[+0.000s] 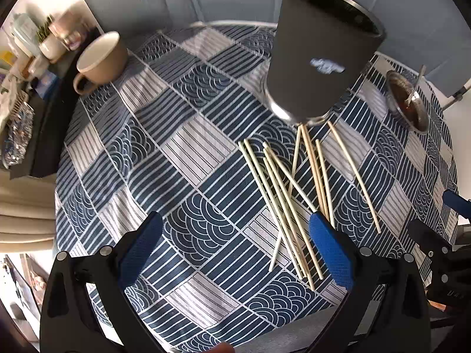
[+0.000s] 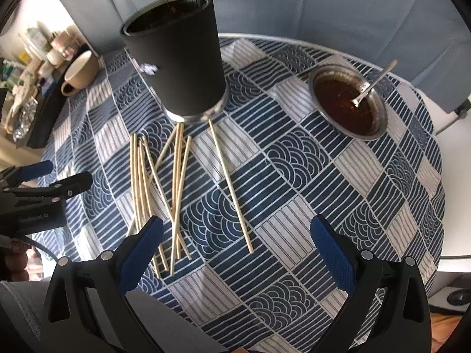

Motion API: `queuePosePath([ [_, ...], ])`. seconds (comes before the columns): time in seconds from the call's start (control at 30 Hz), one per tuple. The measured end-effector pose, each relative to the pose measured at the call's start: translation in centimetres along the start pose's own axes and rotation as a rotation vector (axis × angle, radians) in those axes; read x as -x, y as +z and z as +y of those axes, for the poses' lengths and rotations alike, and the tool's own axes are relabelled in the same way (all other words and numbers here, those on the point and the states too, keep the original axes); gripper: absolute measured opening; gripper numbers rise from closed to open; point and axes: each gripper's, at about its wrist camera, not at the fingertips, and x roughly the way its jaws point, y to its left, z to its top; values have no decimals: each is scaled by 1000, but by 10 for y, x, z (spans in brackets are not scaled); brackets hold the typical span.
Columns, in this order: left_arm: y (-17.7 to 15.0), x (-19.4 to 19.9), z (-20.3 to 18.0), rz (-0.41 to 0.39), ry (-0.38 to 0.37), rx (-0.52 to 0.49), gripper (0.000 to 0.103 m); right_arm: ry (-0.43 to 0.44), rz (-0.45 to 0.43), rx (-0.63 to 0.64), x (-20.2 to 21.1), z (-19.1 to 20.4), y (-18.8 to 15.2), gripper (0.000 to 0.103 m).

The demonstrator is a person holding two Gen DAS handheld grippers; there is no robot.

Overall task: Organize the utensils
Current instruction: 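Lower the left tool onto one chopstick and close it while the right tool grasps another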

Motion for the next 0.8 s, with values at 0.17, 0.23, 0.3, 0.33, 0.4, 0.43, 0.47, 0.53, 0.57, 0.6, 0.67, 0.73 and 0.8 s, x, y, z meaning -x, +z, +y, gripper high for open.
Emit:
queuePosePath([
  [0.17,7,-23,2,75,-22,15,97,-10,47,26,-21,-1,9,95],
  [0.23,9,-31,3,103,-26,24,97,-25,57,35,-28,-1,13,95],
  [0.3,12,-38,3,126,-29,30,97,-20,81,46,-38,1,17,95],
  [0.33,13,-42,4,140,-27,34,97,-15,94,48,-42,1,18,95],
  [0.4,14,-49,5,158,-28,39,97,-14,114,53,-49,2,21,95],
  [0.43,15,-51,6,165,-28,41,97,-16,120,55,-52,2,23,95],
  [0.47,15,-54,6,173,-28,43,97,-19,124,57,-55,2,24,95],
  [0.53,17,-60,8,189,-23,50,97,-25,133,54,-61,1,27,95],
  [0.57,18,-63,10,195,-17,56,97,-28,141,49,-65,0,29,95],
  [0.6,19,-67,11,203,-12,61,97,-29,150,44,-69,-1,30,95],
  [0.67,20,-72,13,216,-9,70,97,-29,170,31,-78,-4,32,95],
  [0.73,22,-78,14,229,-8,74,97,-32,184,25,-85,-6,33,95],
  [0.8,24,-85,16,237,-5,80,97,-35,200,19,-93,-8,34,95],
])
